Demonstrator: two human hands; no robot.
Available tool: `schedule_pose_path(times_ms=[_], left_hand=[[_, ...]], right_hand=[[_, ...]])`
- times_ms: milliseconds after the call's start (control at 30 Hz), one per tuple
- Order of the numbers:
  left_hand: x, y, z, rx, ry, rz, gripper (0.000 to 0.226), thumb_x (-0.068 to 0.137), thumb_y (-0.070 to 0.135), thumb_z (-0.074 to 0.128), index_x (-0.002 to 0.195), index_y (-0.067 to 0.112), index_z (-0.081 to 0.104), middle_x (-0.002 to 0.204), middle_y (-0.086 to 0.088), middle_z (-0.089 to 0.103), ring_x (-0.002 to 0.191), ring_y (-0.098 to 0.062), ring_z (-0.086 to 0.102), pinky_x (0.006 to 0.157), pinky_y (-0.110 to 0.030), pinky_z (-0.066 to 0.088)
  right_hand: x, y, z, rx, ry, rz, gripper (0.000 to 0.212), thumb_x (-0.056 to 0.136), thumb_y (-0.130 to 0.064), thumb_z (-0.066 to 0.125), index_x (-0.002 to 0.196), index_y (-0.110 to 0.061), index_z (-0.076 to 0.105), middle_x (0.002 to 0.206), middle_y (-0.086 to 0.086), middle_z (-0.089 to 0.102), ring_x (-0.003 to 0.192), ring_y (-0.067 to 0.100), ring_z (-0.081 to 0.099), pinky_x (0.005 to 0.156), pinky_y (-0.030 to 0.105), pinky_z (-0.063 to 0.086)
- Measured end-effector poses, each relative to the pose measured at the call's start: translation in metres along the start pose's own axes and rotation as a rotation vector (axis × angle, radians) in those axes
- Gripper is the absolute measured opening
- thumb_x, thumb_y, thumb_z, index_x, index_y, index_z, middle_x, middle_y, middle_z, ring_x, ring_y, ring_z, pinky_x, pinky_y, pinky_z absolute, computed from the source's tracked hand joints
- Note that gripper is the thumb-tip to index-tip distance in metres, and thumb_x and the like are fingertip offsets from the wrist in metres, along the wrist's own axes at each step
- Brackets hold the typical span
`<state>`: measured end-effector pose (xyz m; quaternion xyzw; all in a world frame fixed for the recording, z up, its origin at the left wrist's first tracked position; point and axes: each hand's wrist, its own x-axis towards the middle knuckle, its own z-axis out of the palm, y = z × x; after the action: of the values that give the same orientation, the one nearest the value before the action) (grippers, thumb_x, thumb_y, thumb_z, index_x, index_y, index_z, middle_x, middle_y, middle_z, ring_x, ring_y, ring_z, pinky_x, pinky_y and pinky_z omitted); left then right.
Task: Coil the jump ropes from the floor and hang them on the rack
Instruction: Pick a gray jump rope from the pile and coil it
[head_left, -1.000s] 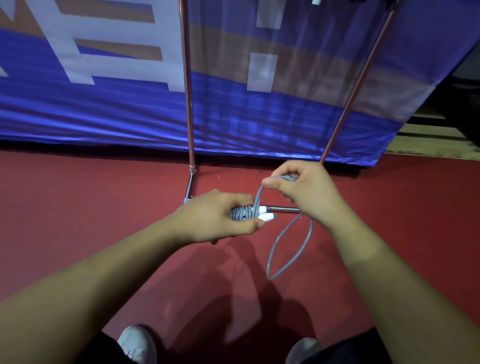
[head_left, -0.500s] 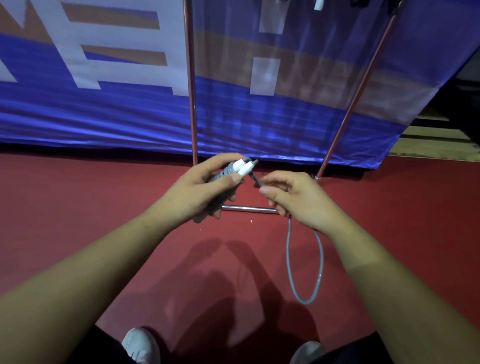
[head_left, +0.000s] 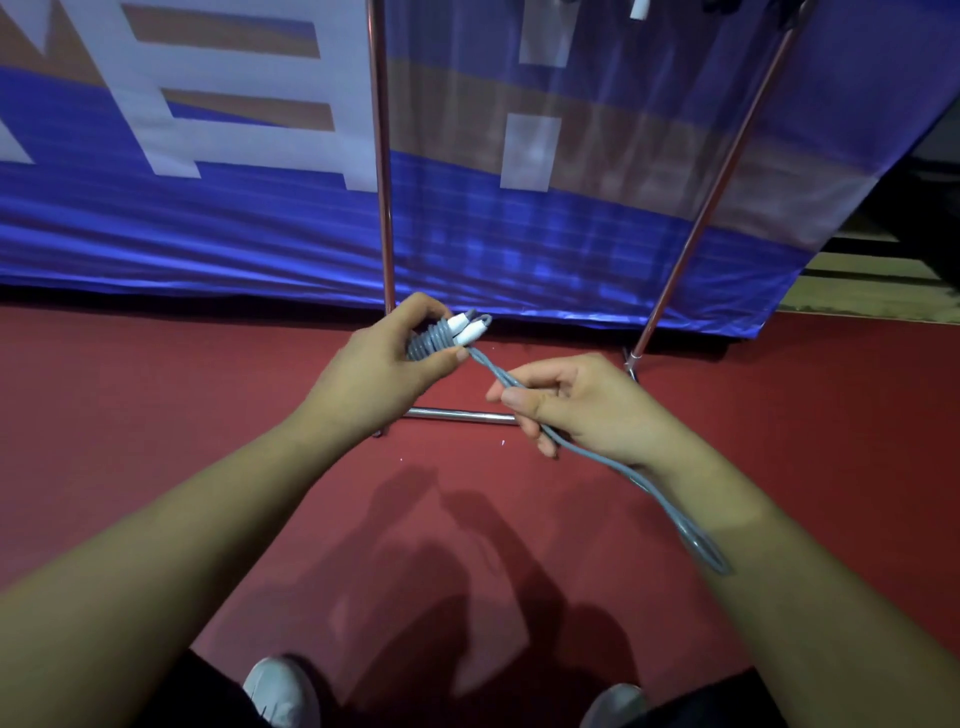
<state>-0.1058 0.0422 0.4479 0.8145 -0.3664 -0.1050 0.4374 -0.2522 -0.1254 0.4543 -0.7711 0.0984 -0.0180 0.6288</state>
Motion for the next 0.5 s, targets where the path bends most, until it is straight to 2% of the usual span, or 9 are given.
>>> schedule_pose_path(times_ms=[100, 167, 233, 300, 400, 500], left_hand=[[-0.008, 0.006, 0.003, 0.354, 0.004, 0.049, 0.029, 0.086, 0.053, 0.065, 0.107, 0.039, 0.050, 0.076, 0.012, 0.059, 0.076, -0.026, 0.059, 0.064, -0.035, 0.042], [-0.013, 0.007, 0.010, 0.521, -0.034, 0.118, 0.033, 0.087, 0.056, 0.061, 0.110, 0.038, 0.046, 0.087, 0.008, 0.064, 0.086, -0.029, 0.063, 0.064, -0.034, 0.039], [-0.014, 0.005, 0.017, 0.630, -0.082, 0.208, 0.035, 0.087, 0.061, 0.056, 0.112, 0.038, 0.045, 0.099, 0.007, 0.067, 0.093, -0.026, 0.065, 0.064, -0.034, 0.042], [-0.014, 0.005, 0.018, 0.685, -0.131, 0.267, 0.044, 0.083, 0.072, 0.050, 0.110, 0.038, 0.044, 0.096, 0.008, 0.067, 0.091, -0.022, 0.066, 0.066, -0.035, 0.048], [-0.012, 0.004, 0.020, 0.738, -0.189, 0.296, 0.064, 0.067, 0.095, 0.033, 0.100, 0.041, 0.041, 0.084, 0.007, 0.068, 0.082, -0.020, 0.067, 0.061, -0.032, 0.043], [-0.013, 0.005, 0.022, 0.783, -0.163, 0.347, 0.059, 0.071, 0.092, 0.028, 0.095, 0.040, 0.043, 0.074, 0.005, 0.064, 0.075, -0.020, 0.066, 0.059, -0.031, 0.043]], right_hand=[[-0.003, -0.002, 0.005, -0.127, -0.005, -0.006, 0.029, 0.092, -0.022, 0.067, 0.094, 0.006, 0.069, 0.056, 0.003, 0.051, 0.044, 0.012, 0.040, 0.045, 0.023, 0.034], [-0.004, -0.002, 0.008, -0.190, -0.006, -0.007, 0.030, 0.091, -0.023, 0.070, 0.086, 0.007, 0.068, 0.055, 0.003, 0.050, 0.043, 0.010, 0.038, 0.045, 0.020, 0.032], [-0.005, -0.003, 0.008, -0.191, -0.003, -0.003, 0.029, 0.091, -0.021, 0.071, 0.082, 0.007, 0.067, 0.053, 0.002, 0.050, 0.043, 0.008, 0.039, 0.044, 0.017, 0.032], [-0.005, -0.003, 0.006, -0.181, 0.010, -0.014, 0.027, 0.091, -0.019, 0.070, 0.083, 0.006, 0.068, 0.053, 0.000, 0.051, 0.042, 0.007, 0.040, 0.044, 0.016, 0.032], [-0.005, -0.004, 0.003, -0.209, 0.044, -0.051, 0.019, 0.090, -0.018, 0.071, 0.083, 0.000, 0.072, 0.051, -0.003, 0.054, 0.043, 0.005, 0.042, 0.045, 0.018, 0.033], [-0.006, -0.003, 0.000, -0.256, 0.086, -0.117, 0.011, 0.087, -0.014, 0.074, 0.079, -0.007, 0.075, 0.056, -0.004, 0.062, 0.048, 0.000, 0.046, 0.049, 0.017, 0.036]])
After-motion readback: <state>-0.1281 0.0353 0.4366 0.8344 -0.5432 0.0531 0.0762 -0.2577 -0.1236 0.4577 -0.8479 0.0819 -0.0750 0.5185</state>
